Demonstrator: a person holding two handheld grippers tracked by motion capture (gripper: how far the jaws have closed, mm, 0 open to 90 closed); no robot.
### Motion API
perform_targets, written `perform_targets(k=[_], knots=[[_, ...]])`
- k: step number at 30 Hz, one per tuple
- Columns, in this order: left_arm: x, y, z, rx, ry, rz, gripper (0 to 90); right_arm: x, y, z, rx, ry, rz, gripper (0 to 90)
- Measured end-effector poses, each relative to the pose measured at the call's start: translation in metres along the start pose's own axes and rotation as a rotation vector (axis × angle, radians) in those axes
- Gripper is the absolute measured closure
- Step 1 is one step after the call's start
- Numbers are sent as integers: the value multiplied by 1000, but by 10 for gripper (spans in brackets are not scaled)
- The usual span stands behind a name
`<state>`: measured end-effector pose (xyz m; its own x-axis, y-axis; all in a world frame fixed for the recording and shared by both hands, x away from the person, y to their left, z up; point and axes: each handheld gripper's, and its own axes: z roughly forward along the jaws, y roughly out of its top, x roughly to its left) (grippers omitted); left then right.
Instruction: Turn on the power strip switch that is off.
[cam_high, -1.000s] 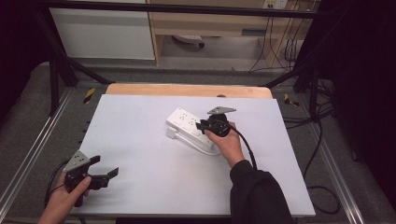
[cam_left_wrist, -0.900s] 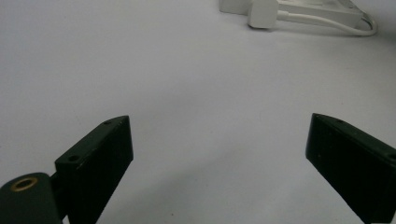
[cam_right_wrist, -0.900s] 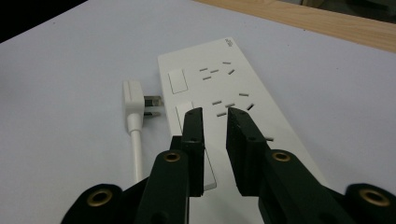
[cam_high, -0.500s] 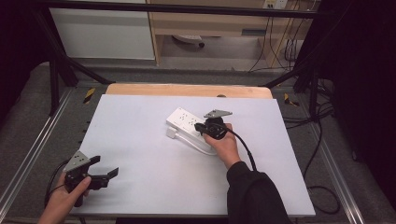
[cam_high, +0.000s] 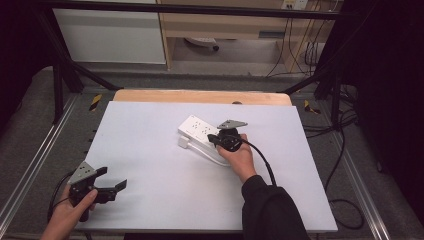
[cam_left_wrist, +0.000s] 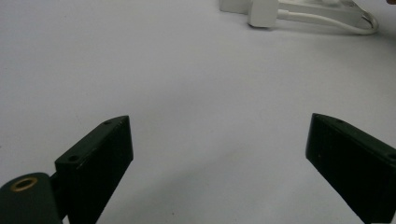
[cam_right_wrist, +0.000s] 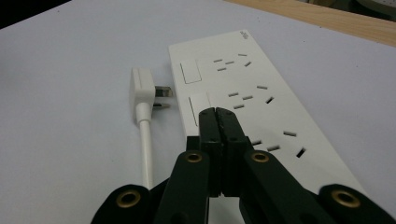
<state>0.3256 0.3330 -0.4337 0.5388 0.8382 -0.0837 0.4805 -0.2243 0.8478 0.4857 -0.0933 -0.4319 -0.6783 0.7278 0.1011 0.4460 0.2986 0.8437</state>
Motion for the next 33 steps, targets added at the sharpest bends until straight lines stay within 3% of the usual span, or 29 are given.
perform_targets(k=[16,33], knots=[[0,0,0,2,1,0,77,0,-8,0,-37,-29,6,900],[0,0,0,9,-1,4,77,-4,-19,0,-39,-37,26,900]])
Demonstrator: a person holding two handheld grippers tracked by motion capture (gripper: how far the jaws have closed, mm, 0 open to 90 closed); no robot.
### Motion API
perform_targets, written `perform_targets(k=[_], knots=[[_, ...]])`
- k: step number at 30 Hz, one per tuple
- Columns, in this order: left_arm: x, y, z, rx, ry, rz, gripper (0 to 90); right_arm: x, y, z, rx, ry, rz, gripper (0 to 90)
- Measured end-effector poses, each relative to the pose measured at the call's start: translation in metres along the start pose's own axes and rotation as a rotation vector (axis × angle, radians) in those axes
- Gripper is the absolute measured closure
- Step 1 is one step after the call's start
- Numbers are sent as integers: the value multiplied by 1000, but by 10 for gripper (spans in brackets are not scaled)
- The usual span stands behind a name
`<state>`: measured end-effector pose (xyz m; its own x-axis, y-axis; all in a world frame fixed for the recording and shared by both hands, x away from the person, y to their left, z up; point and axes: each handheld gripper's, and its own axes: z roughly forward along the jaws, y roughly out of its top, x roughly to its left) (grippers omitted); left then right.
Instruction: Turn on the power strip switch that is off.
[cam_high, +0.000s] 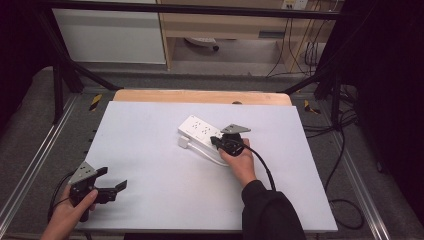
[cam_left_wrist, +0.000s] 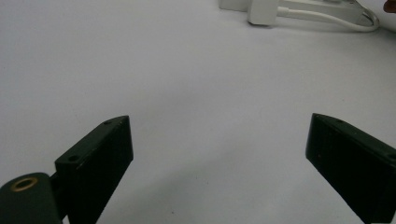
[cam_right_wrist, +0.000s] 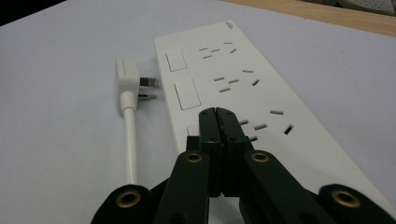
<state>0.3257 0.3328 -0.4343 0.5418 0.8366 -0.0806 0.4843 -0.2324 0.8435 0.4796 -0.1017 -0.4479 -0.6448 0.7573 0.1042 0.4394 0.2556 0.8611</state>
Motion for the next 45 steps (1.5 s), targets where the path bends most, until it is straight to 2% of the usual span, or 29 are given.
perform_targets(k=[17,45], knots=[[0,0,0,4,2,7,77,3,-3,-1,-1,4,-4,900],[-1,0,0,6,-2,4,77,1,-6,-1,-14,16,-4,900]])
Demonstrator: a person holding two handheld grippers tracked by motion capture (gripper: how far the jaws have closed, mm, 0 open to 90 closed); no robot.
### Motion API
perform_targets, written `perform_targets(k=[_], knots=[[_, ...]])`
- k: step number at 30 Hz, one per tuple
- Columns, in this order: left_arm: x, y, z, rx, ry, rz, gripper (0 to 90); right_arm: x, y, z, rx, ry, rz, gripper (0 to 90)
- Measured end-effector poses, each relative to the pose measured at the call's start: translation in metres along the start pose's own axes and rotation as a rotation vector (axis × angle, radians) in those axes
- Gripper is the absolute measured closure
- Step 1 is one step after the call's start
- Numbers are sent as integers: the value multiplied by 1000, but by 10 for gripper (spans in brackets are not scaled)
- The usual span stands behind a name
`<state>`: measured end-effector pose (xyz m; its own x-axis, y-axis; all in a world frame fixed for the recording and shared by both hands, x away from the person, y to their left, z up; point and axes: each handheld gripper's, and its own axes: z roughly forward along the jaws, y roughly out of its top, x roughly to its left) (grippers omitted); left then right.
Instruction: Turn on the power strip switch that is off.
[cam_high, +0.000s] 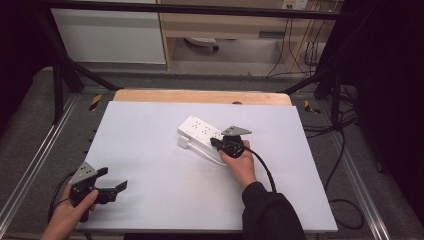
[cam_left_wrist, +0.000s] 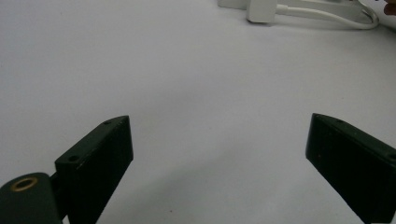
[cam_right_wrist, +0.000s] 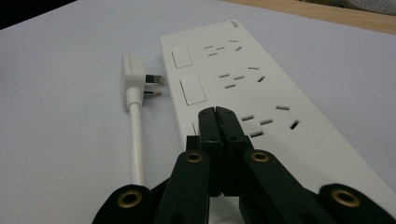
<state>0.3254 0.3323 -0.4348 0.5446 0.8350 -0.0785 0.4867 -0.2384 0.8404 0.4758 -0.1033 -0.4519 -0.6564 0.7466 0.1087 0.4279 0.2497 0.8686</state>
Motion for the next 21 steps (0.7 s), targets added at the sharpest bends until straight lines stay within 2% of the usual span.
perform_targets(k=[21], knots=[[-1,0,1,4,-2,4,77,-2,-4,-2,-1,8,10,900]])
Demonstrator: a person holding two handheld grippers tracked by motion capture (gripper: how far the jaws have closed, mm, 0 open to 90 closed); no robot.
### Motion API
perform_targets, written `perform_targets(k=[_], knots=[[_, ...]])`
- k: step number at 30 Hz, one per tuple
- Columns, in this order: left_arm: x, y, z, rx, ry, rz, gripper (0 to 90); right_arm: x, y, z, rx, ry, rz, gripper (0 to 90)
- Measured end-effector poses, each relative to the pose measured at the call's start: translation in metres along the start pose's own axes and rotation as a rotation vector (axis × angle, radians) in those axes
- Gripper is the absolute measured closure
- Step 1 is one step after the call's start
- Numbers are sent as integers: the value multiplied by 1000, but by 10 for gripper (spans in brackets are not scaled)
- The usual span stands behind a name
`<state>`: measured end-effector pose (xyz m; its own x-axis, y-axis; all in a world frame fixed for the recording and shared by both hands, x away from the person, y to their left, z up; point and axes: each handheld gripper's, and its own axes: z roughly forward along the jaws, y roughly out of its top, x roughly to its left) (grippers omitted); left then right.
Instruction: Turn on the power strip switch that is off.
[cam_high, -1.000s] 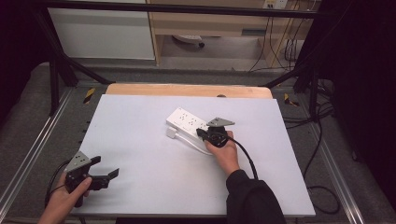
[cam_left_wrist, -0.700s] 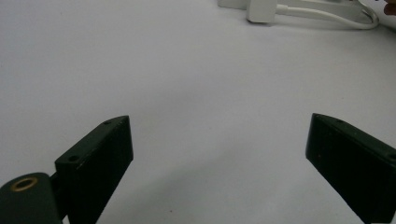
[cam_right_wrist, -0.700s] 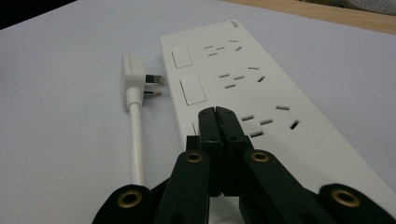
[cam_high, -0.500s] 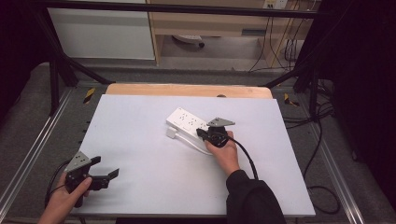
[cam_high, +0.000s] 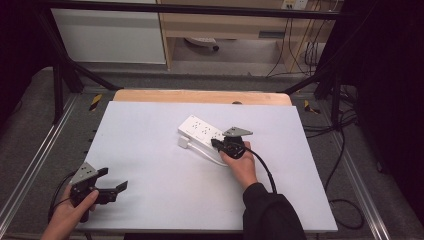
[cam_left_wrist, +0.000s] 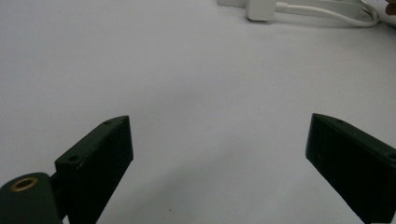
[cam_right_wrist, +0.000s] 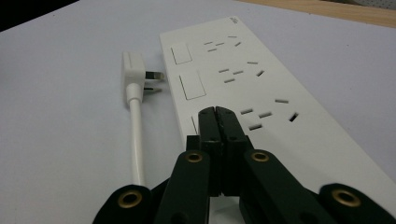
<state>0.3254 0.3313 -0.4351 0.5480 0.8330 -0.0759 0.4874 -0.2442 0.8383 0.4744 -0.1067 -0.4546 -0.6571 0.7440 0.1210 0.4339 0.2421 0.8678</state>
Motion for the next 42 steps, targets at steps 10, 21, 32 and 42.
perform_targets(k=[10,21,32,42], knots=[[0,0,0,2,-1,-1,77,1,1,1,4,-6,3,900],[1,0,0,1,-1,-1,77,-1,4,-1,-12,-16,13,900],[1,0,0,3,-1,0,77,-2,8,-4,-20,-12,18,899],[1,0,0,4,-1,1,77,-3,12,-10,-32,-15,17,858]])
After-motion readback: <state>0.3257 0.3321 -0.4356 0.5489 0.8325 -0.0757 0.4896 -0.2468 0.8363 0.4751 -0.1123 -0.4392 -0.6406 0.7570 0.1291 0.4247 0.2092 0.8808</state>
